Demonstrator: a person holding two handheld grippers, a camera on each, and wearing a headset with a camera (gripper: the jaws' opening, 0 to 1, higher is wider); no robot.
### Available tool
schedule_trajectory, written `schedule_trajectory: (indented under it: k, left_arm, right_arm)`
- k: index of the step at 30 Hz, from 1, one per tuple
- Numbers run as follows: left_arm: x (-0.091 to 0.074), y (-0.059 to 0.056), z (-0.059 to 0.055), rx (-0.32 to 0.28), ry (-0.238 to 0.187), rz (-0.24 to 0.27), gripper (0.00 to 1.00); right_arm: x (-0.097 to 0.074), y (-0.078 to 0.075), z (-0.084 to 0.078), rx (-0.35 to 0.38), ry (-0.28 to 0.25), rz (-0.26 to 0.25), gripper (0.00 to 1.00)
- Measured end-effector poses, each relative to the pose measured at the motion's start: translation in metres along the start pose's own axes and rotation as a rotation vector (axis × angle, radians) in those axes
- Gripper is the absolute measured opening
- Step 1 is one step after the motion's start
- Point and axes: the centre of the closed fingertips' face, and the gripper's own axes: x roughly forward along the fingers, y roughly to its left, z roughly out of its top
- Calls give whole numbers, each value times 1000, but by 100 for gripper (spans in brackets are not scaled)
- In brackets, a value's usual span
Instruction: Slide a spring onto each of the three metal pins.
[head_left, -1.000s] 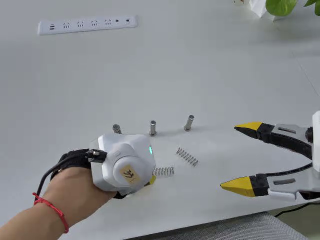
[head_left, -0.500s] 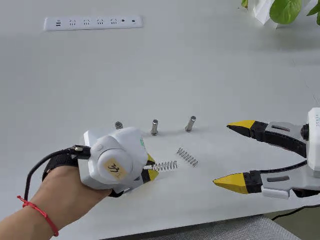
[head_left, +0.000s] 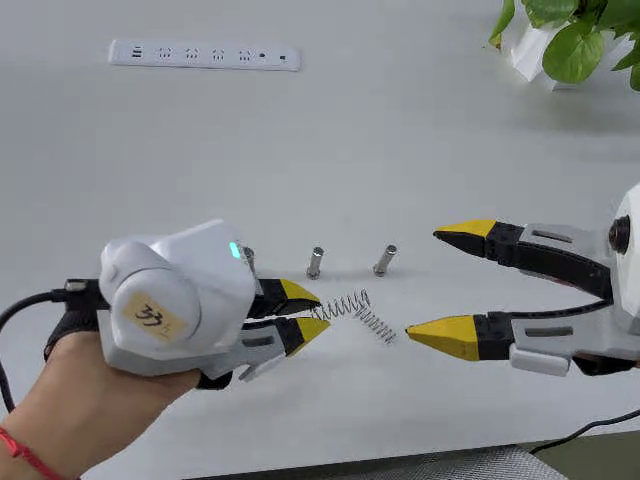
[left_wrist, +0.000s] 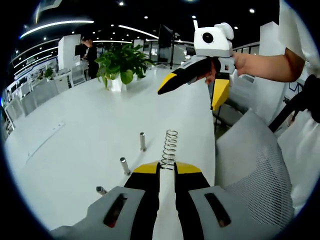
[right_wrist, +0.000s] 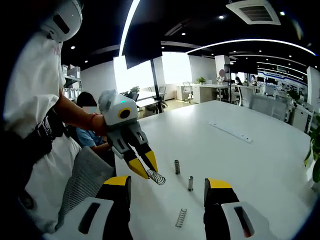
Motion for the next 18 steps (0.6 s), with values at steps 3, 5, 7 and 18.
schedule_trajectory:
  k: [3,5,7,18]
  left_arm:
    - [-8,1,11,-19,-49,11,7]
    - [-13,2,20,-34,-86,16,7]
    - [-17,2,24,-45,-108,19,7]
    - [-29,2,52,-104,-239,10,7]
  right_arm:
    - [3,4,14,10,-30,11,54]
    - [5,5,22,15,-46,14,50]
    - [6,6,28,29,-64,20,47]
    - [18,13,47,79,-107,60,29]
